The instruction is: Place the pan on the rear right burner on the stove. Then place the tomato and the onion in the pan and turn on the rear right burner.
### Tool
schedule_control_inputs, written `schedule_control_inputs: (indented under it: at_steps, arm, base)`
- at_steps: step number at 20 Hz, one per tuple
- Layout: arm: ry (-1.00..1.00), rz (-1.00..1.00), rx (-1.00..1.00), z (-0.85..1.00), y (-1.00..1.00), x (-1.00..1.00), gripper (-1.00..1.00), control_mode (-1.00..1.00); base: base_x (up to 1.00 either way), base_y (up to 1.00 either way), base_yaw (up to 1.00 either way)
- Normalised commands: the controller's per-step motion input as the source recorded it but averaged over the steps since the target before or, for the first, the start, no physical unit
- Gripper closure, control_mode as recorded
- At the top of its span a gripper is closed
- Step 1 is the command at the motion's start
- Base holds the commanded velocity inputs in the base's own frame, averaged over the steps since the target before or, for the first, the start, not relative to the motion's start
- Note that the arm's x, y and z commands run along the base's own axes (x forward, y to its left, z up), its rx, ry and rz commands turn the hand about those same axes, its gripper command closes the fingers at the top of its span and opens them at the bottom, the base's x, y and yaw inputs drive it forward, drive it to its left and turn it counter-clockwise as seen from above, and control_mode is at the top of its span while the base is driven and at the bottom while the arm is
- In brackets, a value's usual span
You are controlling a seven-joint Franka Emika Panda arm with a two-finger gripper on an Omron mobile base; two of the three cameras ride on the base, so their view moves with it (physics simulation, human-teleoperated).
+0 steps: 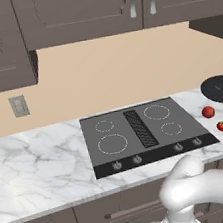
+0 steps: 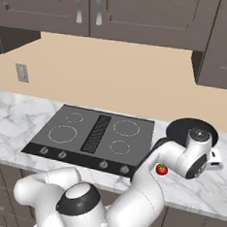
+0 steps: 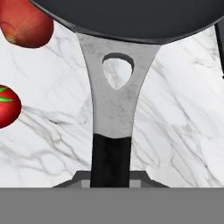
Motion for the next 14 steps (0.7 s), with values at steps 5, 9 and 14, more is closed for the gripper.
schedule_control_inputs:
  at_steps: [5, 9, 14]
  arm:
    - [0.05, 0.0, 0.0, 0.27, 0.22, 0.0, 1.0, -1.0]
    - [0.03, 0.0, 0.0, 0.25, 0.24, -0.02, 1.0, -1.0]
    - [0.01, 0.0, 0.0, 0.17, 0.29, -0.01, 1.0, -1.0]
  base:
    - [0.0, 0.0, 0.0]
    - [0.0, 0.0, 0.0]
    - [0.0, 0.0, 0.0]
